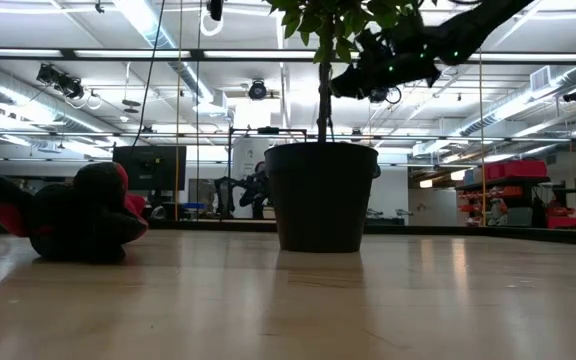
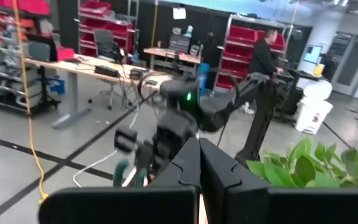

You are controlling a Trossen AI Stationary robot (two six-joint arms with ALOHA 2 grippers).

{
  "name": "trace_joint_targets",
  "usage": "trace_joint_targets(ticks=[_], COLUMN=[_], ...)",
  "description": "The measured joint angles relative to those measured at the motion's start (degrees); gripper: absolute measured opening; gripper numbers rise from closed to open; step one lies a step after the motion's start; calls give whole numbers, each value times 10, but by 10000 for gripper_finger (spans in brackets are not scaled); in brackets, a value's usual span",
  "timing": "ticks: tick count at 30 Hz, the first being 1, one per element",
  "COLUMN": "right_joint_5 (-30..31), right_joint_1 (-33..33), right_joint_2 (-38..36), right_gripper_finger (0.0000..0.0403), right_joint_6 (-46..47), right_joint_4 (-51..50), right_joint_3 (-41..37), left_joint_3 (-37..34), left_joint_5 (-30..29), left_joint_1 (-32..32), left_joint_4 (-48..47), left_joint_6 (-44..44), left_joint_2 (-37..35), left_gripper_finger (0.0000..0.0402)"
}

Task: Pick & Place Garden tools in Gardening bag
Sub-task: Put the green shear scissor into the gardening bag

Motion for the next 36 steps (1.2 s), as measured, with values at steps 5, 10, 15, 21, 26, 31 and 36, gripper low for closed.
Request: trace_joint_targets(ticks=[5, 10, 15, 21, 26, 31, 36], right_joint_5=[-28, -41, -42, -41, -14, -16, -17], right_joint_1=[4, 15, 27, 36, 35, 30, 30], right_joint_2=[42, 64, 63, 50, 29, 25, 24], right_gripper_finger=[45, 45, 45, 45, 45, 45, 45], right_joint_6=[-8, -23, -30, -29, 5, 95, 121], right_joint_4=[35, 32, 37, 66, 115, 150, 151], right_joint_3=[1, 0, 0, 0, 0, 0, 0], left_joint_3=[0, 0, 0, 0, 0, 0, 0], left_joint_5=[-26, -31, -32, -28, -21, -21, -21], left_joint_1=[-12, -14, -14, -14, -14, -14, -14], left_joint_4=[-1, -1, -1, -2, -11, -11, -14], left_joint_6=[-1, -7, -13, -18, -27, -28, -28], left_joint_2=[-6, -5, -5, -5, -5, -5, -5], left_gripper_finger=[1, 1, 1, 1, 1, 1, 1])
